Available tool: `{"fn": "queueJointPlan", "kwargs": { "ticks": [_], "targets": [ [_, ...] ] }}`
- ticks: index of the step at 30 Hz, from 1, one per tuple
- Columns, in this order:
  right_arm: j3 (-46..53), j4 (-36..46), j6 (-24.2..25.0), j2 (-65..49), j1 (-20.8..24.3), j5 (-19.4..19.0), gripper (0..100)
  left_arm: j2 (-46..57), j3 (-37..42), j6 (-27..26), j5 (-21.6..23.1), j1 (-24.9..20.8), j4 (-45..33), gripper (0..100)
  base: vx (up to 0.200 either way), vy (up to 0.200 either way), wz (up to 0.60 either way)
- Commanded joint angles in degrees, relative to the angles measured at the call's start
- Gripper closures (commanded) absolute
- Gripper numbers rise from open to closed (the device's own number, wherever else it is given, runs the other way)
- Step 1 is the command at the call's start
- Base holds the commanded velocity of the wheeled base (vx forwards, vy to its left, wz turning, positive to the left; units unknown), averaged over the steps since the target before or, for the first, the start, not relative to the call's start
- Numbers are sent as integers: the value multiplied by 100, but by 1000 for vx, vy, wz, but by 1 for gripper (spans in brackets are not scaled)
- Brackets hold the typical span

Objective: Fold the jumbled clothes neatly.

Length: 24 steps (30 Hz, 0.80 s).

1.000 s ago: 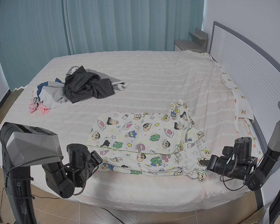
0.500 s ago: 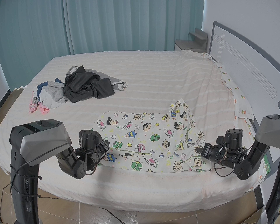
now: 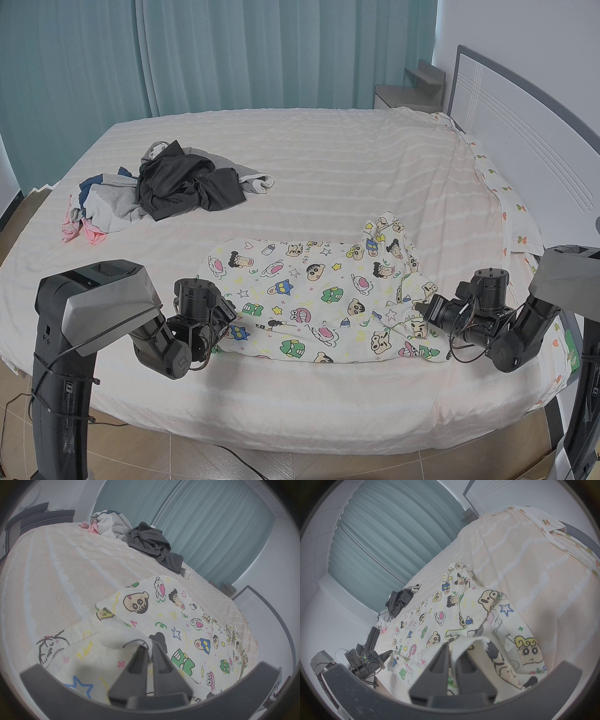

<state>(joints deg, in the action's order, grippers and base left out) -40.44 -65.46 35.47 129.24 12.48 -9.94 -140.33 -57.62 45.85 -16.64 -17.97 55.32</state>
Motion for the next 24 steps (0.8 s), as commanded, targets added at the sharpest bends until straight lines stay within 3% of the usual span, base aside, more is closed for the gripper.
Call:
{"fn": "queueJointPlan", "kwargs": {
  "ticks": [1, 14, 21, 24],
  "targets": [
    [-193, 7, -5, 145, -27, -8, 0, -39, 14, 12, 3, 4, 23, 0, 0, 0, 0],
    [-272, -2, 12, 66, -405, 18, 0, 585, 331, 267, -173, 232, 49, 0, 0, 0, 0],
    [-96, 16, 118, -453, -730, 273, 0, 1245, 1078, 249, -252, 610, 277, 0, 0, 0, 0],
    [194, 157, 329, -892, -756, 273, 0, 1877, 1588, 284, -76, 865, 348, 0, 0, 0, 0]
  ]
}}
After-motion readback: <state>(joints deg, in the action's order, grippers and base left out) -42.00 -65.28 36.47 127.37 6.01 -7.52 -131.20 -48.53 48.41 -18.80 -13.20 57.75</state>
